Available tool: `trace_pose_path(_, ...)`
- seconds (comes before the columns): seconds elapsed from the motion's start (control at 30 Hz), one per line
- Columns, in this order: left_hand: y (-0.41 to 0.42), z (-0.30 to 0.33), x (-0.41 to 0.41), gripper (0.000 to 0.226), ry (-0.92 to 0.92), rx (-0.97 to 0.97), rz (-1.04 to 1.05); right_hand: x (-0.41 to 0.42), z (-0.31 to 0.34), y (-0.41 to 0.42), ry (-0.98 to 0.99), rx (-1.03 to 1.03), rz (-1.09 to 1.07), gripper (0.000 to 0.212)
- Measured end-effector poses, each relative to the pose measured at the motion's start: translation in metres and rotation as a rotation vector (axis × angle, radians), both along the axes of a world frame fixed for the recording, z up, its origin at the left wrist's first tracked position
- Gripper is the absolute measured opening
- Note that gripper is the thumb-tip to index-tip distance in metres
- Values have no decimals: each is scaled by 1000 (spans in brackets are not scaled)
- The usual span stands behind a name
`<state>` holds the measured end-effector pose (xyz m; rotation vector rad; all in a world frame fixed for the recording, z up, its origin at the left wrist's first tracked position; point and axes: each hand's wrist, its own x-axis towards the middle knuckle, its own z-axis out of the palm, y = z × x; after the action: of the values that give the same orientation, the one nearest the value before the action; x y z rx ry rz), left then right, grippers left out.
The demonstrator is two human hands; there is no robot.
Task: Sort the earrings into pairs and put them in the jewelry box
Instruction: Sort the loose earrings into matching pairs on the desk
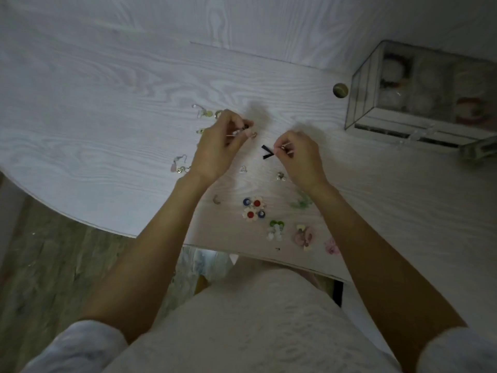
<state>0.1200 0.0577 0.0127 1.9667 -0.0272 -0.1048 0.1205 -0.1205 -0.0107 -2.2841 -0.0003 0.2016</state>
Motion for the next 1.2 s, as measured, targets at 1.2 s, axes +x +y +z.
trace_pose_path(1.2,-107,-52,-17,54,51,457,-321,-33,-15,-52,182,-235,-81,42)
